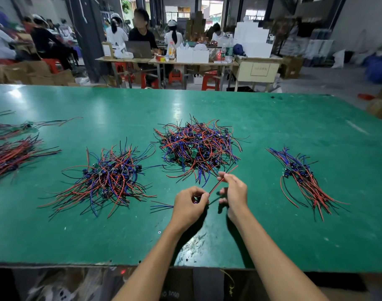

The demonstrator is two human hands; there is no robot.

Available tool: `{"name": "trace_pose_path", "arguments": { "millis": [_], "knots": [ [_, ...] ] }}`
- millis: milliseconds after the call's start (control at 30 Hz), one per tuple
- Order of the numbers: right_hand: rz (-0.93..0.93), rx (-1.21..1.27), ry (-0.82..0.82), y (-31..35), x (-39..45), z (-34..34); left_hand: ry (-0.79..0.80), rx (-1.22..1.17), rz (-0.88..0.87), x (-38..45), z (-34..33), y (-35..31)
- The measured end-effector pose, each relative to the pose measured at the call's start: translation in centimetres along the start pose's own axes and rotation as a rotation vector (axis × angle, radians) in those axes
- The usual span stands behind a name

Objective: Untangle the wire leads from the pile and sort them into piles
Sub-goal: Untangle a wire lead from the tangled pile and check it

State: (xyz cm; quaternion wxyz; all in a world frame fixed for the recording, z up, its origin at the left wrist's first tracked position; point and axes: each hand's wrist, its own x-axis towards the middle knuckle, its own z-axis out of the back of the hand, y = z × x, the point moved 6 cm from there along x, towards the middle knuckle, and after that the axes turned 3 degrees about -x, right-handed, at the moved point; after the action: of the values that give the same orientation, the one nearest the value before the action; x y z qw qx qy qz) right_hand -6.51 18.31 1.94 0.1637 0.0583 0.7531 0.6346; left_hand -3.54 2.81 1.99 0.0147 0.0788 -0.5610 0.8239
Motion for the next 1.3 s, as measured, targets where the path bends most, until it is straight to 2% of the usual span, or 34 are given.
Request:
{"name": "trace_pose_path", "arguments": {
  "millis": [167,333,500,600,700,767,933,1033,1133,1300],
  "knots": [
    [-0.097,0.111,-0.022,0.0,0.9,0.4,0.019,0.022,-0.006,0.1,-0.2,0.1],
    [-0.031,0.15,0.151,-0.4,0.8,0.7,0.003,0.004,0.001,0.2,0.1,0.4],
    [0.163,-0.165,0.289,-1.1,-0.5,-0.1,-0.015,-0.042,-0.006,0.3,0.2,0.4],
    [0.232,-0.267,0.235,-1.4,-0.8,-0.8,-0.005,-0.022,-0.01,0.3,0.0,0.4],
    [0.171,-0.247,0.148,-1.5,-0.3,-0.8,0.014,-0.008,0.005,0.4,0.0,0.2],
    [0.142,-0.225,0.15,-1.4,0.0,-0.8,0.018,-0.022,0.019,0.5,-0.1,0.3],
    [0.127,-0.102,0.342,-0.7,-0.2,-0.2,0.022,-0.054,0.023,0.4,0.2,0.4],
    [0.176,-0.195,0.43,-0.9,-0.6,0.0,0.03,-0.083,0.025,0.3,0.3,0.4],
    [0.189,-0.203,0.375,-1.3,-0.5,0.1,0.032,-0.119,0.045,0.2,0.2,0.2],
    [0.055,-0.088,0.251,-2.0,0.2,0.0,0.02,-0.124,0.064,0.1,0.2,0.0]
  ]
}}
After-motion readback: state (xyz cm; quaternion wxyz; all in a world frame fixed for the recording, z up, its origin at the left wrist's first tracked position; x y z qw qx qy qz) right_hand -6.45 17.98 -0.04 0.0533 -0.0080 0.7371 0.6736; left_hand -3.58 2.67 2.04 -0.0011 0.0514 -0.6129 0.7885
